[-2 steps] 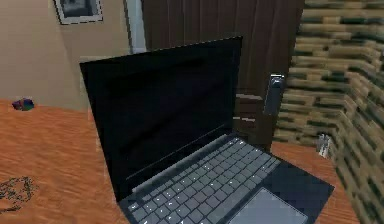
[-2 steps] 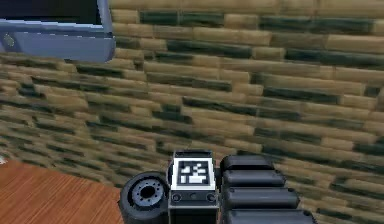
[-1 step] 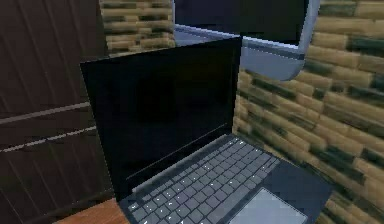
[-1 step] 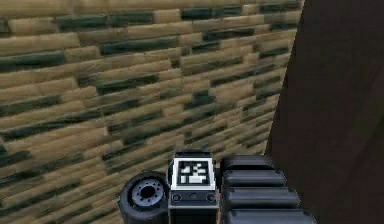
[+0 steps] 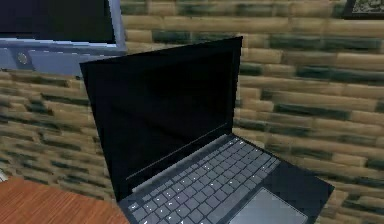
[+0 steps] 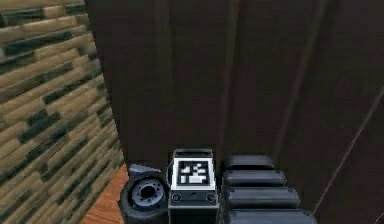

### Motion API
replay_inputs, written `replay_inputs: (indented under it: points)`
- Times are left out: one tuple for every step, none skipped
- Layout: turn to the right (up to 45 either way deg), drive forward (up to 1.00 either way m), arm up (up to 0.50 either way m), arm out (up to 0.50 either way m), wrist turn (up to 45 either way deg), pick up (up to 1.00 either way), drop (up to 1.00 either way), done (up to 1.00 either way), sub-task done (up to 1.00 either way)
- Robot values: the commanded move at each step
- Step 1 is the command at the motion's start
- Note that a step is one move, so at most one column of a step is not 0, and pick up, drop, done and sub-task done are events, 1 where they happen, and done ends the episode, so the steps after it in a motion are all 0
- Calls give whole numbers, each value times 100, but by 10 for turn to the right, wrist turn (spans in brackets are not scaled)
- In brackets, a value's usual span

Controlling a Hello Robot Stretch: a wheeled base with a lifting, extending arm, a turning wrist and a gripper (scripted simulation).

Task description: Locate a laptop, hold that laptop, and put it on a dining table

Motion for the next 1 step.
replay_inputs:
  points:
    - [0, 60, 0, 0, 0, 0, 0, 0, 0]
